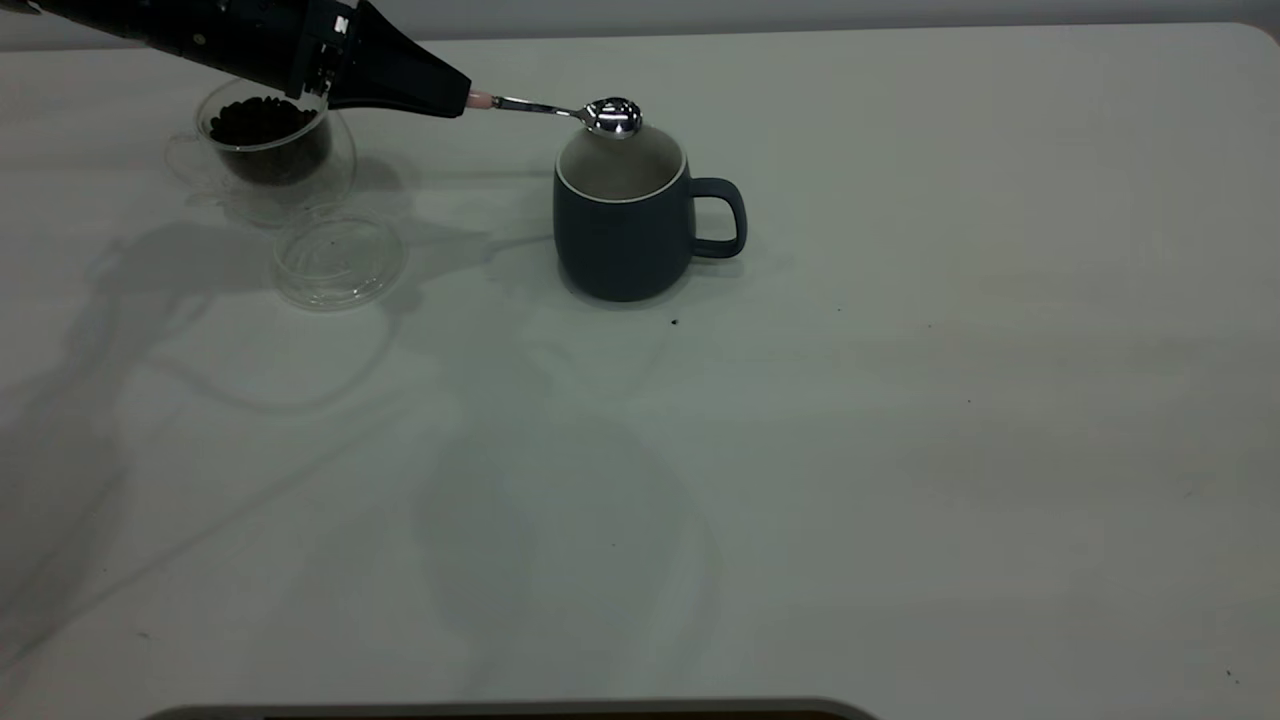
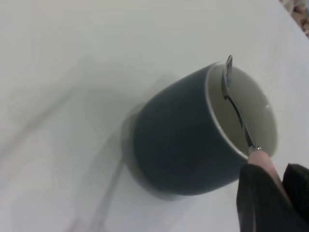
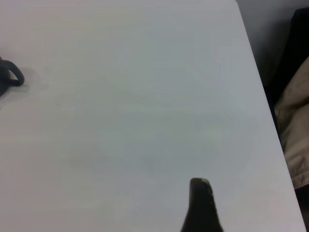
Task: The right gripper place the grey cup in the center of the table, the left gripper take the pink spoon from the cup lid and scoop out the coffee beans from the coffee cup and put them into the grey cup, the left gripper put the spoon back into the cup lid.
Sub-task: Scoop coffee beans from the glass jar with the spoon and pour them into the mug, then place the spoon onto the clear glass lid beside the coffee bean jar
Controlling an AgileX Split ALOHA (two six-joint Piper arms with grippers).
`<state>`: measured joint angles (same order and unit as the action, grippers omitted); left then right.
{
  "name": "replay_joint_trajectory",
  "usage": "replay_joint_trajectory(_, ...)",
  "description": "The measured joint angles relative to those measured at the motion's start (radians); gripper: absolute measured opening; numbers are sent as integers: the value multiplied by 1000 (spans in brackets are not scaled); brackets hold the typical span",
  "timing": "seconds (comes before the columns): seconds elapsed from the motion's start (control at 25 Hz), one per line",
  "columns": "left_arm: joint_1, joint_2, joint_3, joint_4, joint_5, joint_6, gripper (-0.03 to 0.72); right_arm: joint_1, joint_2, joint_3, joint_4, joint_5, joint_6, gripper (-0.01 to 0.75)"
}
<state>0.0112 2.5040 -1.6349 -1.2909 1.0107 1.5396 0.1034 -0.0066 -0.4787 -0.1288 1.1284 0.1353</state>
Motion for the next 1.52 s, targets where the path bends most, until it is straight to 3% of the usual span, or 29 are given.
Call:
replay_joint_trajectory(0.16,0,-14,0,3,19,-17,121,0,0,0,0,0,0,590)
replay_joint_trajectory(0.52,-9,-45,0,4,-54,26,121,0,0,0,0,0,0,590)
replay_joint_trajectory(0.84,-9,-110,0,74,-62,104,121,0,0,0,0,0,0,590)
replay_joint_trajectory(1.0,1,-172,0,110,-29,48,121,0,0,0,0,0,0,590)
replay_joint_trajectory(1.12,44,-221,0,161,7,-41,121,0,0,0,0,0,0,590)
replay_joint_trajectory(1.32,197,-266,0,225,101,-265,121,0,0,0,0,0,0,590)
replay_joint_trajectory(1.52,330,-246,15,241,153,-379,121,0,0,0,0,0,0,590)
